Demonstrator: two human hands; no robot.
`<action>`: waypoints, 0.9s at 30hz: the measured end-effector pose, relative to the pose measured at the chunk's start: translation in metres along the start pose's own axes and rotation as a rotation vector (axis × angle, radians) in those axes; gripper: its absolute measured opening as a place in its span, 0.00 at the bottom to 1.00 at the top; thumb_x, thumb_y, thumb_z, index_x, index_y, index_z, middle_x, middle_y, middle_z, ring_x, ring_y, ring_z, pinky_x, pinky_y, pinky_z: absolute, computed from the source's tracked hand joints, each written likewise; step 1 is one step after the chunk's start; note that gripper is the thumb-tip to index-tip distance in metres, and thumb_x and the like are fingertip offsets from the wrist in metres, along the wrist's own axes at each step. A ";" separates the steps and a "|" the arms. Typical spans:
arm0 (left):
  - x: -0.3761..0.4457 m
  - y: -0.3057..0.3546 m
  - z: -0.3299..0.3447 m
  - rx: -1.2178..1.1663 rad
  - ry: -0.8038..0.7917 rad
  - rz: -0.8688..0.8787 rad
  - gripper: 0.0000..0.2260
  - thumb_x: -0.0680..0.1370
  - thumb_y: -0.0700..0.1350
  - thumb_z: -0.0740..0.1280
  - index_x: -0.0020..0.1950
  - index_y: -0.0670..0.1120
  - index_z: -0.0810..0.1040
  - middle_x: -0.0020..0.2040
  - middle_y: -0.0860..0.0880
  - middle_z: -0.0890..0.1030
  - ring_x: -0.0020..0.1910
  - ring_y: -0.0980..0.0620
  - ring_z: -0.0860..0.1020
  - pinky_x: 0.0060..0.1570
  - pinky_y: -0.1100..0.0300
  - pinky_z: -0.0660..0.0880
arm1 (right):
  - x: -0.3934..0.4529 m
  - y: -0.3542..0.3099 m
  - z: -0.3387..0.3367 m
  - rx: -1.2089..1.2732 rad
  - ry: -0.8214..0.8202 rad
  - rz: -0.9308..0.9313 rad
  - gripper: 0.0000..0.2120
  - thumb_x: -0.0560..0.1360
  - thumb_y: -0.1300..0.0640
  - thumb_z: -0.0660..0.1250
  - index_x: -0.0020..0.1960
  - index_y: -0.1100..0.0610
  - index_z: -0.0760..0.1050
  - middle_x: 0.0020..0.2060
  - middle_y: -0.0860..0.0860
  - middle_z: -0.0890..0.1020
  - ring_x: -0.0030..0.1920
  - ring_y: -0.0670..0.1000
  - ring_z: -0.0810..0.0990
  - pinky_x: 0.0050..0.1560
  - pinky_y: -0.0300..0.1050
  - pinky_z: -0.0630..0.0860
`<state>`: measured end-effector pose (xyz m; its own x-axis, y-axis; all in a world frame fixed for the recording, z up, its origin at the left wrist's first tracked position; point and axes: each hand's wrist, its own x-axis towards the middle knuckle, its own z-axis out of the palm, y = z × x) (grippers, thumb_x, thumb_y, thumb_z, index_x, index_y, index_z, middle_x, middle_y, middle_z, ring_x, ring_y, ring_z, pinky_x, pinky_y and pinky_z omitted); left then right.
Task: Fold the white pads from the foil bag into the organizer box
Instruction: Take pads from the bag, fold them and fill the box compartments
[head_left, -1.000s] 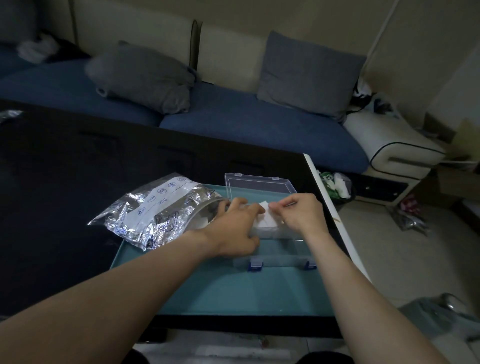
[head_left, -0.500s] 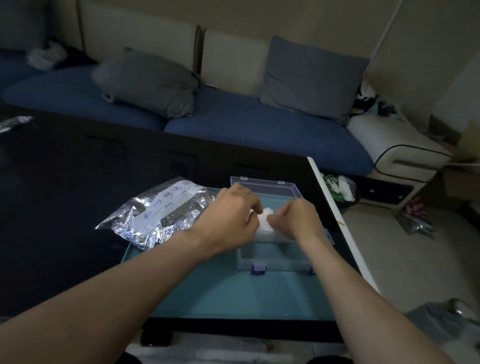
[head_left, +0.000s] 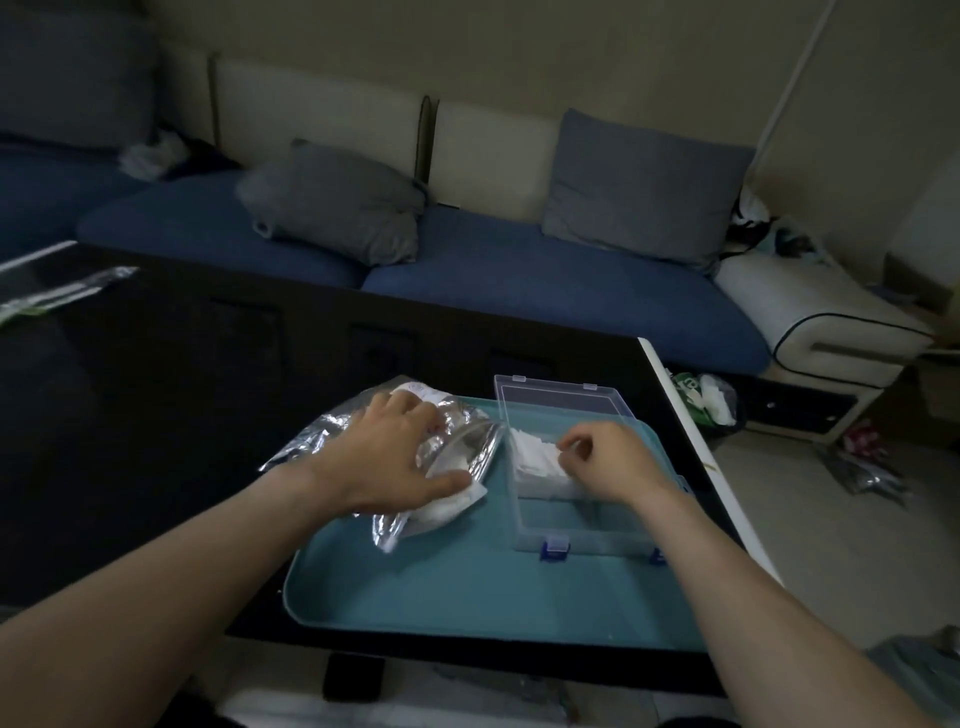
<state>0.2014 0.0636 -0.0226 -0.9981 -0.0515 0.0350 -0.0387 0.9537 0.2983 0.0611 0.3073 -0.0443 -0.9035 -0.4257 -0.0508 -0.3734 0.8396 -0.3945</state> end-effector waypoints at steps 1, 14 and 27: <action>-0.003 0.002 0.000 0.047 -0.037 -0.007 0.43 0.63 0.77 0.54 0.71 0.53 0.67 0.67 0.49 0.68 0.69 0.46 0.64 0.69 0.47 0.64 | -0.001 -0.001 0.000 -0.032 -0.002 0.023 0.07 0.79 0.54 0.66 0.55 0.47 0.81 0.49 0.44 0.82 0.47 0.44 0.79 0.50 0.43 0.76; 0.013 -0.027 -0.002 -0.206 0.103 -0.150 0.06 0.76 0.42 0.60 0.45 0.44 0.76 0.44 0.45 0.80 0.43 0.44 0.79 0.43 0.52 0.76 | -0.033 -0.119 0.027 0.174 0.033 -0.195 0.10 0.75 0.50 0.73 0.52 0.53 0.77 0.49 0.48 0.80 0.48 0.47 0.79 0.49 0.42 0.77; 0.011 -0.032 -0.003 -0.426 0.129 -0.245 0.07 0.77 0.42 0.63 0.46 0.42 0.80 0.41 0.47 0.82 0.41 0.47 0.80 0.38 0.55 0.76 | -0.025 -0.148 0.051 0.496 0.072 0.058 0.13 0.68 0.48 0.79 0.44 0.49 0.75 0.45 0.45 0.81 0.47 0.51 0.83 0.49 0.45 0.79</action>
<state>0.1920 0.0317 -0.0289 -0.9470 -0.3202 0.0252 -0.2204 0.7049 0.6742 0.1493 0.1764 -0.0314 -0.9385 -0.3441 -0.0285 -0.1932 0.5919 -0.7825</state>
